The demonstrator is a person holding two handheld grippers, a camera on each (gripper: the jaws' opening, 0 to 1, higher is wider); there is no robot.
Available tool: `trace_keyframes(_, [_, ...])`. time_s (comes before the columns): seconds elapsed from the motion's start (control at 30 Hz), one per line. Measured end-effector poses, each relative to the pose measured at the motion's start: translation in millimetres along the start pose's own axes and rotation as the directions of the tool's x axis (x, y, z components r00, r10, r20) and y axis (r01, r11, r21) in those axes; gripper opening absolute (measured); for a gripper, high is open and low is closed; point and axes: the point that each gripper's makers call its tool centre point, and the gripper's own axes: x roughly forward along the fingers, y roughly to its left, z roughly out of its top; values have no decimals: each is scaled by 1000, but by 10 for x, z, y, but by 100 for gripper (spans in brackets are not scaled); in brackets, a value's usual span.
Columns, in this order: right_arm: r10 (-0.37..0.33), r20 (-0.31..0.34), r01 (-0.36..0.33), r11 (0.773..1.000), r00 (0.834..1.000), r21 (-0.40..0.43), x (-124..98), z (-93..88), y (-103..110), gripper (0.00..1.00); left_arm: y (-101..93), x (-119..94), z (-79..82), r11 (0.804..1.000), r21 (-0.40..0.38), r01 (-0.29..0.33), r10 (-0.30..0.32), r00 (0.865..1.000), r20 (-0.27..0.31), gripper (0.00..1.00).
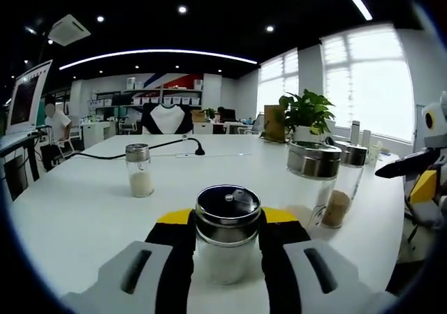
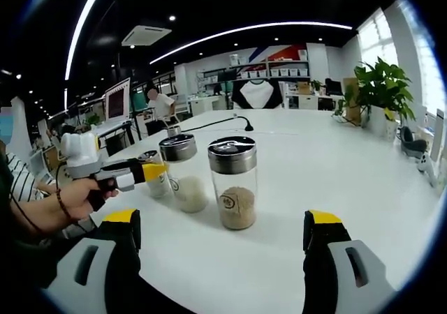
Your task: Rotate the seasoning bottle until the label or dispensing opening points toward the visible target arrow and the bottle remains upright within the marked orientation range
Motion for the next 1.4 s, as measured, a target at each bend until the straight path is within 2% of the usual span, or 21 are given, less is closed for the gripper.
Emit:
trace_keyframes(0.47, [4,-9,-4,1000,1000,-8,1,-21,27,99,3,-26,0,996,9,90,-90,996,13,37])
trace_keyframes(0.67, [5,-9,-5,1000,1000,-9,8,-18,30,99,-5,-34,0,989,16,147,-147,989,20,37])
trace_keyframes(1.0, [8,-14,-9,1000,1000,-11,17,-21,45,99,-20,-47,12,970,32,242,-244,969,47,37])
trace_keyframes(1.27, [9,-19,-9,1000,1000,-10,19,-39,43,99,-52,-41,10,935,38,352,-353,935,36,37])
trace_keyframes(1.33, [9,-21,-10,1000,1000,-10,23,-41,43,99,-93,-47,8,915,42,401,-402,915,34,37])
trace_keyframes(1.4, [12,-20,-12,1000,1000,-11,26,-34,50,99,-103,-55,8,903,53,426,-428,903,32,37])
